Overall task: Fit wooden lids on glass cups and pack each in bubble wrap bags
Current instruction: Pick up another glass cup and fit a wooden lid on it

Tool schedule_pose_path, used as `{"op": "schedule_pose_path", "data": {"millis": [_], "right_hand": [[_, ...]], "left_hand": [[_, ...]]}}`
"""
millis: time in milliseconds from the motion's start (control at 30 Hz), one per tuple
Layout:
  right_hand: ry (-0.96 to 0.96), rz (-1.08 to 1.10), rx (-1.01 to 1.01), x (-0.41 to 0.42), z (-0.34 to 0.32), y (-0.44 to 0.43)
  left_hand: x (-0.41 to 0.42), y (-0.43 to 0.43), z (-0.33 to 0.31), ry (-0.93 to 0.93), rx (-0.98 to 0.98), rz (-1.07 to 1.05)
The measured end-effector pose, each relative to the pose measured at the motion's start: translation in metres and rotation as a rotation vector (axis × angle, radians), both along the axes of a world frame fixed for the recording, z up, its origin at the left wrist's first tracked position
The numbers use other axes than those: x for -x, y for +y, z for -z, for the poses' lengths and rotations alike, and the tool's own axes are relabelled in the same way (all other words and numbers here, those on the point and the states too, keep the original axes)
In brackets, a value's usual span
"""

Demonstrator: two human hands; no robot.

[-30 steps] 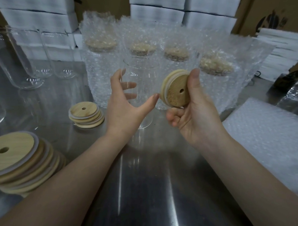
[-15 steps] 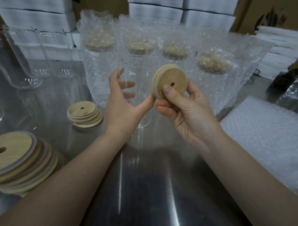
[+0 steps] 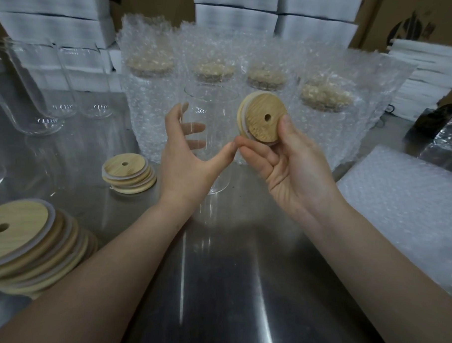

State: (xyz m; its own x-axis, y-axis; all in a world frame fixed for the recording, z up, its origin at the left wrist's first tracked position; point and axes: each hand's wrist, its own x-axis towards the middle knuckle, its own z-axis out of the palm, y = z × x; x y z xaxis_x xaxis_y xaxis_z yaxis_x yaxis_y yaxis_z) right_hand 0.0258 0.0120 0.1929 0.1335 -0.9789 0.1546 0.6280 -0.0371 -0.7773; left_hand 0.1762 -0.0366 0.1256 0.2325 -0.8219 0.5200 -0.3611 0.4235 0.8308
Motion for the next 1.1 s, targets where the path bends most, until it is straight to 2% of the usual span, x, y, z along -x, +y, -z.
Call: {"op": "schedule_pose_path", "data": {"millis": [267,400,667,1000,1100], "right_hand": [[0.087,0.129,-0.017,0.003,-0.003,0.003],[0.202,0.221,0.075,0.002,-0.008,0.008],[0.458,0.585,0.358,-0.003,0.000,0.008],[0.851,0.627,0.718,-0.003,0.006,0.005],[0.879,0.608,0.719,-0.004,0.007,0.006]], "left_hand": [[0.001,0.002,-0.002,0.003,0.021,-0.023],[0.001,0.006,-0.005,-0.015,0.035,-0.030],[0.009,0.026,-0.015,-0.151,0.166,-0.052],[0.015,0.034,-0.023,-0.376,0.306,-0.079],[0.016,0.034,-0.025,-0.454,0.330,-0.102]]}}
